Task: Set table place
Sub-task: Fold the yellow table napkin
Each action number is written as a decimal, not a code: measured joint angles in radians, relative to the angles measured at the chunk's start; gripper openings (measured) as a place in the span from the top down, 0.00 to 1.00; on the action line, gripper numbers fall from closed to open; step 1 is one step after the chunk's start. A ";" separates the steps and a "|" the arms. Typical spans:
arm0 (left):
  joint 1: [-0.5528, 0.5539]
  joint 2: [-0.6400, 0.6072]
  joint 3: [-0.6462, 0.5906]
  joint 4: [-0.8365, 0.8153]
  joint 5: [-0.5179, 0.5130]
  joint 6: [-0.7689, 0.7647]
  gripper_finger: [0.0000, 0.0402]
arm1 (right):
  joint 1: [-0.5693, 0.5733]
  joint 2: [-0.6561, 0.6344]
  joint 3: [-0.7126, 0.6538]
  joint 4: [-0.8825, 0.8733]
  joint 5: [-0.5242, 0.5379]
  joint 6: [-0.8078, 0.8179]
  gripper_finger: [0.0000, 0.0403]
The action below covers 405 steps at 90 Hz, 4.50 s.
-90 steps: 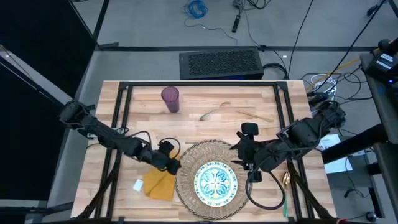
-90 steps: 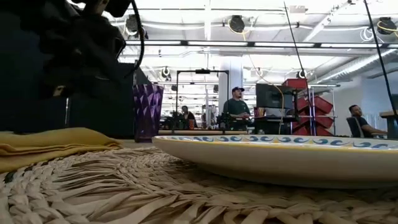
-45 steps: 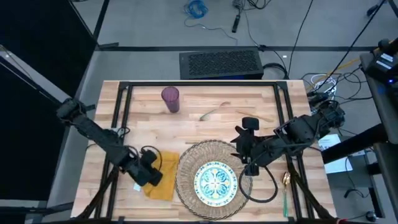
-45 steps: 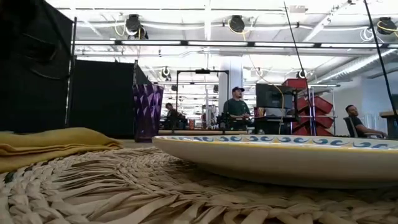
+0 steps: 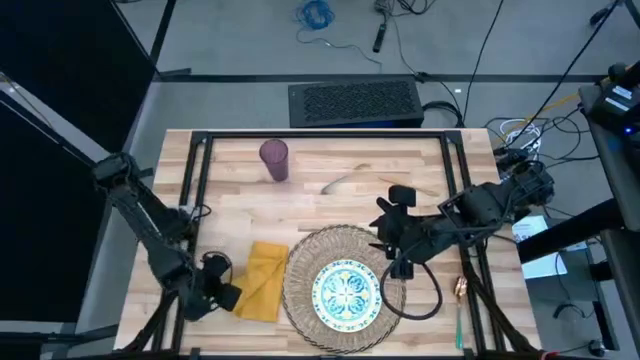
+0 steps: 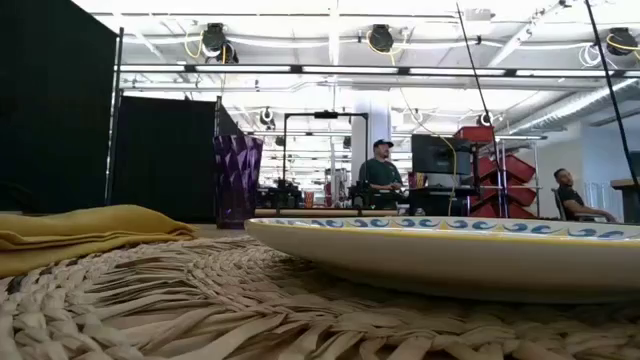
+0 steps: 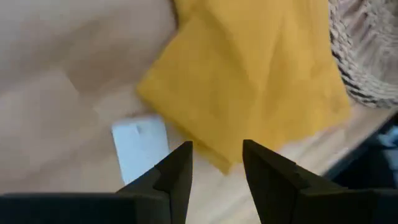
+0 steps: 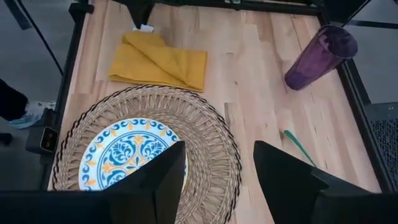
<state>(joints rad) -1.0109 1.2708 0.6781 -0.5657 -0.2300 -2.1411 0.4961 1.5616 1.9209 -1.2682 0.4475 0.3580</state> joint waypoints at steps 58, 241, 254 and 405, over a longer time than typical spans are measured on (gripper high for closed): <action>-0.027 0.098 0.000 0.087 0.030 -0.070 0.69 | 0.016 0.000 0.000 -0.023 0.000 -0.012 0.56; 0.063 0.180 0.000 0.453 0.024 0.352 0.78 | 0.013 0.000 0.000 0.016 -0.001 -0.003 0.56; 0.064 0.180 0.000 0.455 0.024 0.376 0.78 | 0.013 0.000 0.000 0.024 -0.001 -0.003 0.56; 0.227 0.151 0.000 0.078 0.025 0.348 0.90 | -0.016 0.000 0.000 0.019 -0.003 -0.014 0.56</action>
<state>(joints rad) -0.7841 1.4217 0.6777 -0.4878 -0.2051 -1.7929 0.4805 1.5616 1.9209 -1.2488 0.4442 0.3443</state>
